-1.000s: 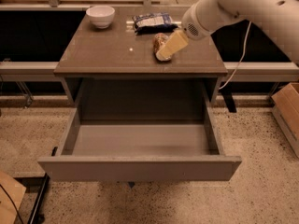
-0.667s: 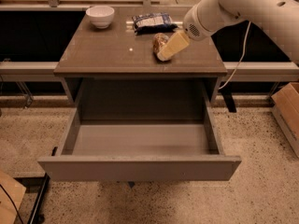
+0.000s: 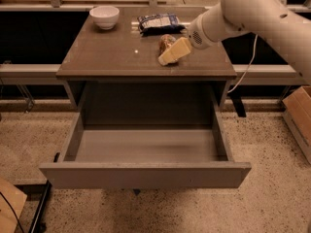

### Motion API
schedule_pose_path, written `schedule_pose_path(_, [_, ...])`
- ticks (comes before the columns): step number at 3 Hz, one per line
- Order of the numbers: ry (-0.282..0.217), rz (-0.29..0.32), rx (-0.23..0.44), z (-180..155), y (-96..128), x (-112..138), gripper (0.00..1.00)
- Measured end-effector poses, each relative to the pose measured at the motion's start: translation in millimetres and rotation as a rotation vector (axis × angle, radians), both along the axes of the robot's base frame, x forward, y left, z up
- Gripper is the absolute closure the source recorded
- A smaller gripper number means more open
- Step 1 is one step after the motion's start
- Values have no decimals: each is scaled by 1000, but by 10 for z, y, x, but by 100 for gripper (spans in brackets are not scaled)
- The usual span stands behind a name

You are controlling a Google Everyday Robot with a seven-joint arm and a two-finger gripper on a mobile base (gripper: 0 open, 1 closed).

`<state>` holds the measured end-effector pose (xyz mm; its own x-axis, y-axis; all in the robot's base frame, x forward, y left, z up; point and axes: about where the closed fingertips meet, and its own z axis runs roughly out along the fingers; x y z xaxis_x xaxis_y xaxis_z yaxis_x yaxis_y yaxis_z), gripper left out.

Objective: Place orange can into top drawer

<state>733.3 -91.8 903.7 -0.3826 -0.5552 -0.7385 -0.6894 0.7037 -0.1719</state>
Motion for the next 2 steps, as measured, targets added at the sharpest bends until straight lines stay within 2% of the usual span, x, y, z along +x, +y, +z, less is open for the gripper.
schedule_pose_path(1, [55,-85,109,-279,80,170,0])
schedule_pose_path(2, [64,-132,183,-437,183,319,0])
